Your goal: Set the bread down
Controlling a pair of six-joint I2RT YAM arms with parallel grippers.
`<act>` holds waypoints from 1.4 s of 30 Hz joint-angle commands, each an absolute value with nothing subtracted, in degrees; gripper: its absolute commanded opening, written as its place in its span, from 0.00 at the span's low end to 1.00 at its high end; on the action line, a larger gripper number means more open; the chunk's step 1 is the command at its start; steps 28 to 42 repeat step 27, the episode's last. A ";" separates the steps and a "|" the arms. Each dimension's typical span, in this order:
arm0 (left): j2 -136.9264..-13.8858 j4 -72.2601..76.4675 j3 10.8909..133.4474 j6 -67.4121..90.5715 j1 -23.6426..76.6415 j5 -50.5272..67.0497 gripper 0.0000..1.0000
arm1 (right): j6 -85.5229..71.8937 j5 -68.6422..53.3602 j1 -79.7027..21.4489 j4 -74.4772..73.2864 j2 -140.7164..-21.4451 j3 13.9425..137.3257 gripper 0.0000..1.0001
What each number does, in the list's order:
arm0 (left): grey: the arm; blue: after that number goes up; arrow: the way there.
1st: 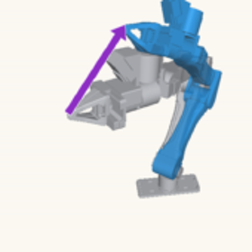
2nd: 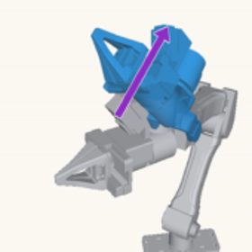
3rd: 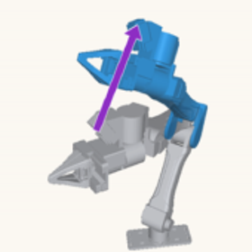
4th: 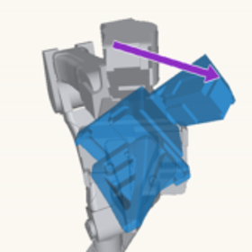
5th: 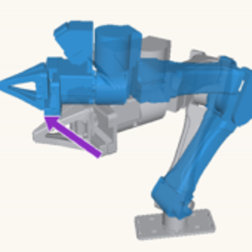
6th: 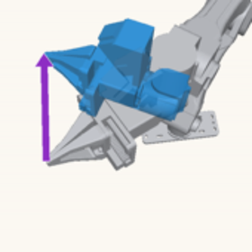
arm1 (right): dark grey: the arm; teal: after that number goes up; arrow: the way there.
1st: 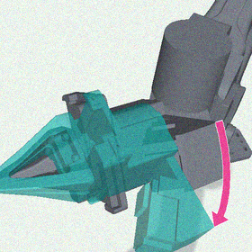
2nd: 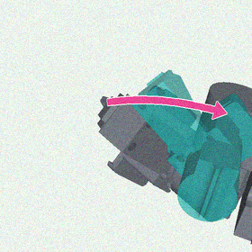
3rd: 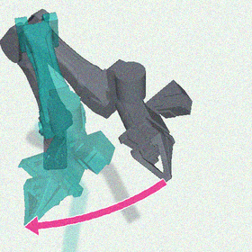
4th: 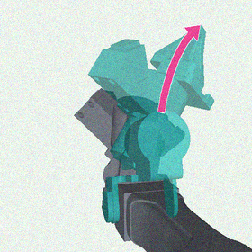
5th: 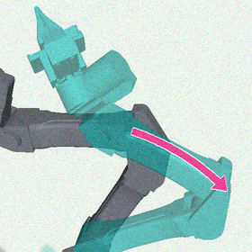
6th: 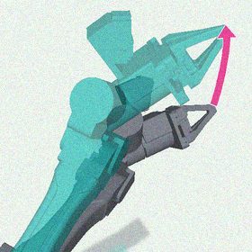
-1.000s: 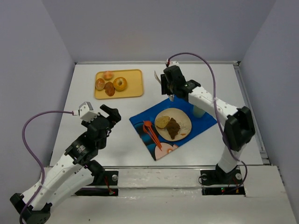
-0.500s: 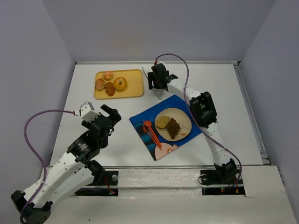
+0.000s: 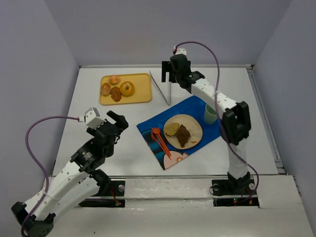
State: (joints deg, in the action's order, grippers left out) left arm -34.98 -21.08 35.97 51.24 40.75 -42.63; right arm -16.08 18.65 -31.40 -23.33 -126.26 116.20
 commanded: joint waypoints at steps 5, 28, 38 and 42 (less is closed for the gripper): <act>-34.28 -20.22 36.39 50.72 40.52 -40.70 0.99 | -19.60 26.27 -31.29 -3.80 -83.36 72.38 1.00; -38.49 -14.33 34.80 48.51 40.60 -32.70 0.99 | -34.54 23.90 -31.29 -27.60 -25.57 34.10 1.00; -38.49 -14.33 34.80 48.51 40.60 -32.70 0.99 | -34.54 23.90 -31.29 -27.60 -25.57 34.10 1.00; -38.49 -14.33 34.80 48.51 40.60 -32.70 0.99 | -34.54 23.90 -31.29 -27.60 -25.57 34.10 1.00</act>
